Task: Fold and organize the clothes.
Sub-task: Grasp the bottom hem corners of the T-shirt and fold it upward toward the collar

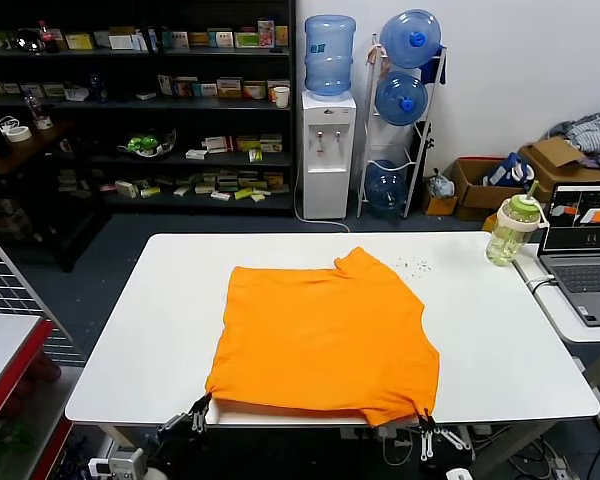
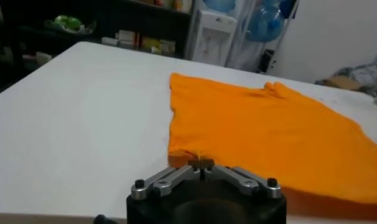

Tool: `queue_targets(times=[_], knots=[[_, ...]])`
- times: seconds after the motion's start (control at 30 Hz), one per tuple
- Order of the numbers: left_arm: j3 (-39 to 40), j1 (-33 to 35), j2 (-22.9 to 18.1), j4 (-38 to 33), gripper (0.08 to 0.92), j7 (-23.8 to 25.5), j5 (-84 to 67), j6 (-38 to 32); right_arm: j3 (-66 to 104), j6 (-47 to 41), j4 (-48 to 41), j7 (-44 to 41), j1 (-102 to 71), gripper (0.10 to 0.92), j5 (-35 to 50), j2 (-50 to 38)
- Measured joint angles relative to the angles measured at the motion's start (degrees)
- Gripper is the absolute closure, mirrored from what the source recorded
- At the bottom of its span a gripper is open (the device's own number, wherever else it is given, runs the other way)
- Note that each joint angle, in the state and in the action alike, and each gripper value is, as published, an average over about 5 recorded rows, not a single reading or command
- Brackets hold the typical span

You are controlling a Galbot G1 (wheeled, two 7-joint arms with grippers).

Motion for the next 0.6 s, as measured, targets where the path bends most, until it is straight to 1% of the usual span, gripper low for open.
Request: queue_targets(times=[0.3, 0.6], knots=[[2.14, -10.29, 1.83, 5.97, 0.908, 1.49, -2.03, 0.15, -2.90, -3.82, -4.75, 1.92, 13.68, 0.900, 7.38, -6.18], [5.43, -20.04, 1.71, 12.43, 0.908, 1.47, -3.04, 1.27, -8.62, -6.55, -11.68, 2.91, 26.80, 0.900, 12.73, -8.73]])
